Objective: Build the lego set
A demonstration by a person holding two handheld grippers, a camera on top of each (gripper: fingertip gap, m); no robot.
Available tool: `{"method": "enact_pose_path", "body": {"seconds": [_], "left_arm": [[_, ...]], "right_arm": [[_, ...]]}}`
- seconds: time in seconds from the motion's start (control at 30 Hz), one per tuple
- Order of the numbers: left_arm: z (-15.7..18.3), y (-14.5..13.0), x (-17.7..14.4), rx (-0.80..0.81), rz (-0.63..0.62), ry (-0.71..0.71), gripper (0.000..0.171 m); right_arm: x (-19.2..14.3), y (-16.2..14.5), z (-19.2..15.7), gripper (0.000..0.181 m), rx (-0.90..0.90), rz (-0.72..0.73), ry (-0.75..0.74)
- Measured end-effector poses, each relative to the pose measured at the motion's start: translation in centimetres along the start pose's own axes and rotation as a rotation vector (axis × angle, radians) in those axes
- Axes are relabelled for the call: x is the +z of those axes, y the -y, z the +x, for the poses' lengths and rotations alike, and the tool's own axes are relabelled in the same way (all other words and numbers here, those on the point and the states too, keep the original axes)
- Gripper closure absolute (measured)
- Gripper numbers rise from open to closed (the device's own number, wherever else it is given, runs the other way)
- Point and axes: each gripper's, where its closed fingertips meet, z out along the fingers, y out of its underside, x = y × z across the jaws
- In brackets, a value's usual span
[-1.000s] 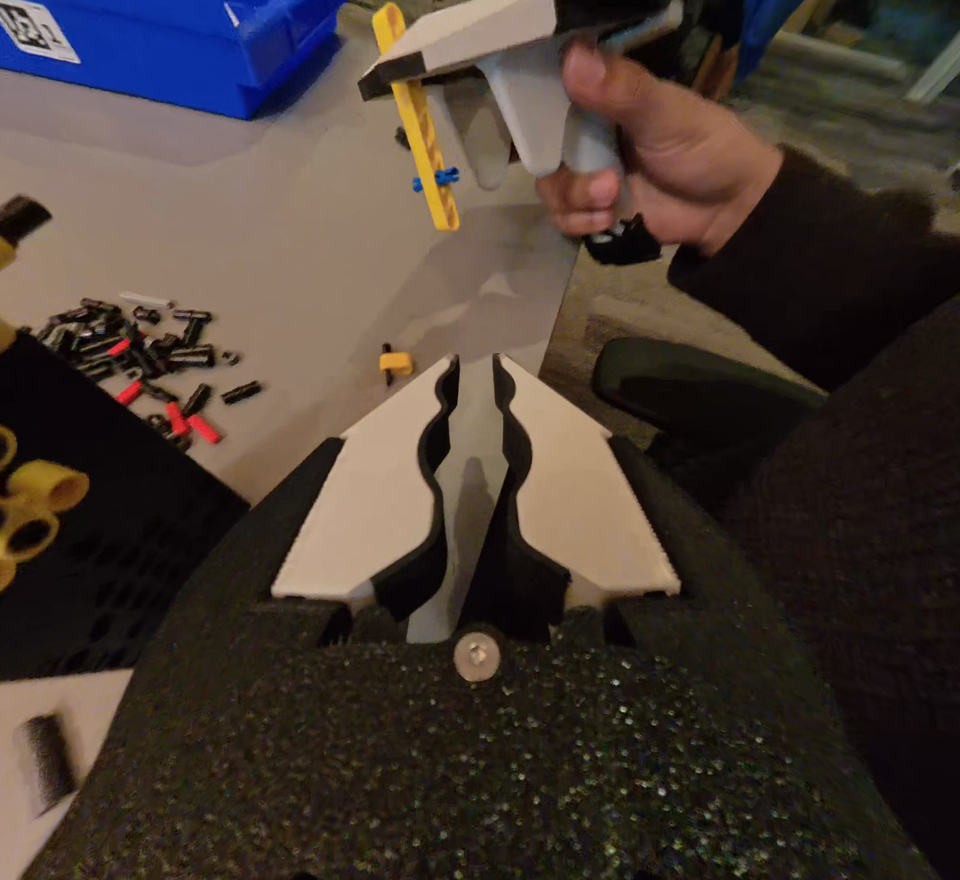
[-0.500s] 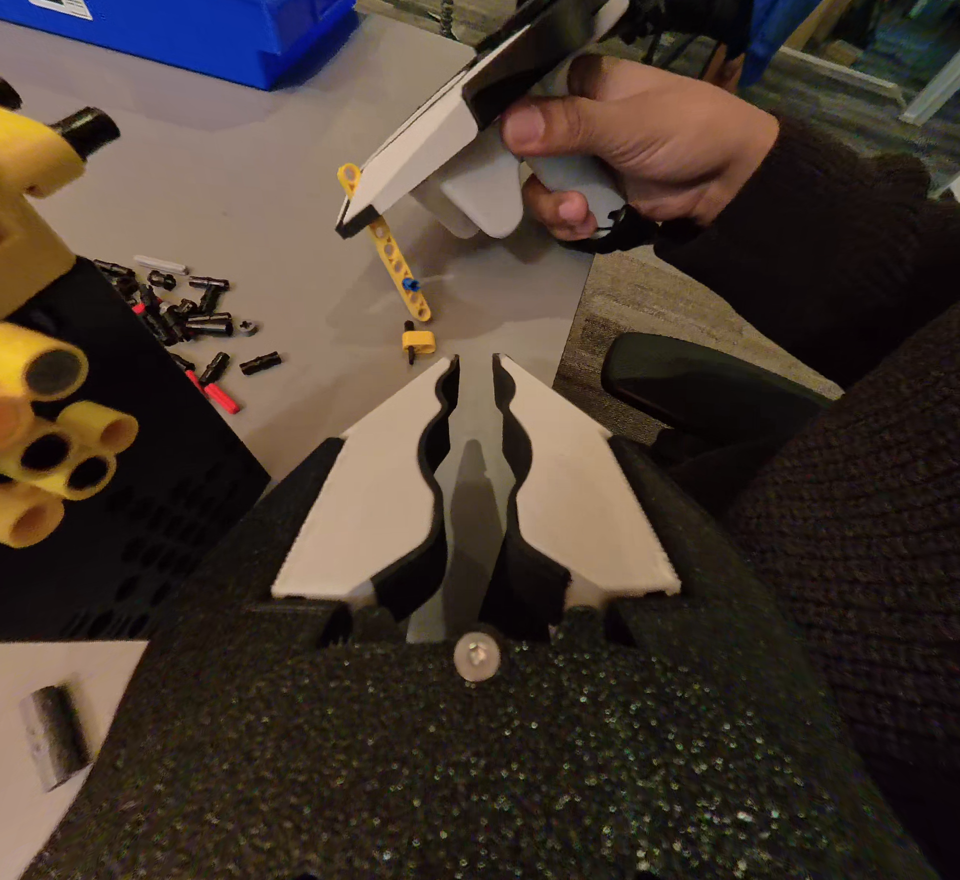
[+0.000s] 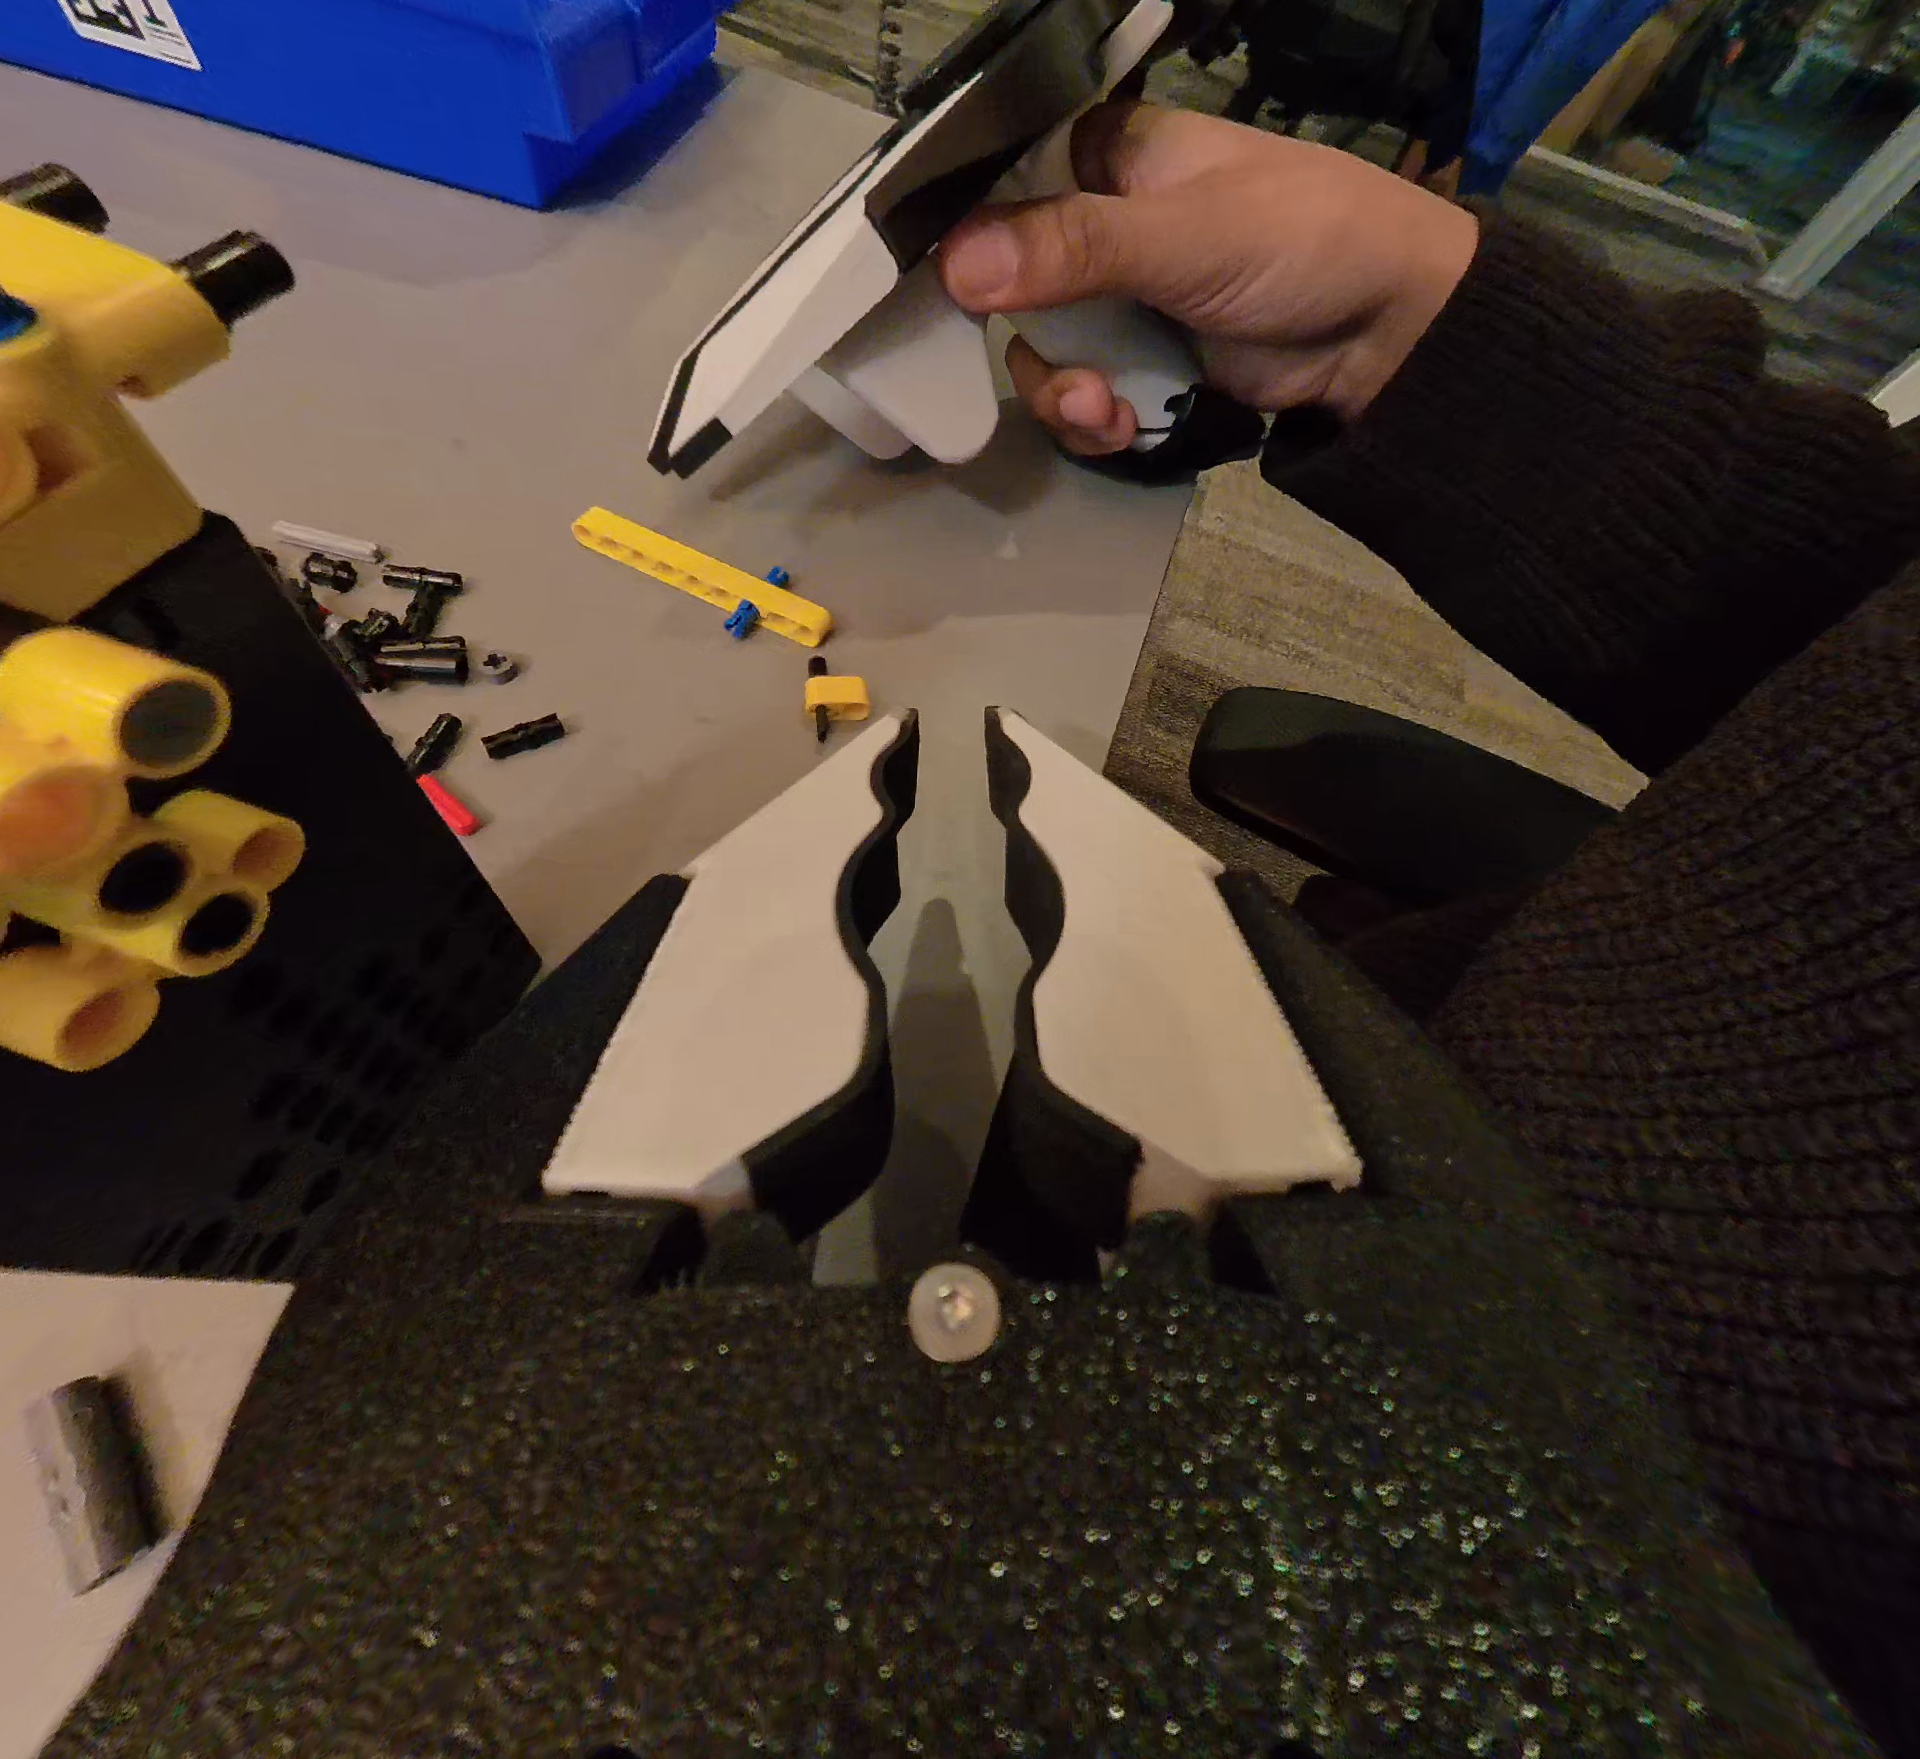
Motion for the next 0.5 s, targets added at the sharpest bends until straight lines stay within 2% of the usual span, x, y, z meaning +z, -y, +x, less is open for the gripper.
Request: {"method": "enact_pose_path", "body": {"seconds": [0.13, 0.27, 0.5], "left_arm": [[0.2, 0.1, -0.2, 0.008, 0.010, 0.003, 0.159], [0.2, 0.2, -0.6, 0.010, 0.024, 0.005, 0.159], [0.7, 0.4, -1.6, 0.048, 0.048, 0.004, 0.159]], "right_arm": [[-0.7, 0.8, -0.2, 0.155, -0.036, 0.076, -0.031], [-1.5, 1.3, 0.2, 0.155, -0.097, 0.165, -0.129], [-2.5, 2.7, -1.7, 0.154, -0.202, 0.340, -0.190]]}}
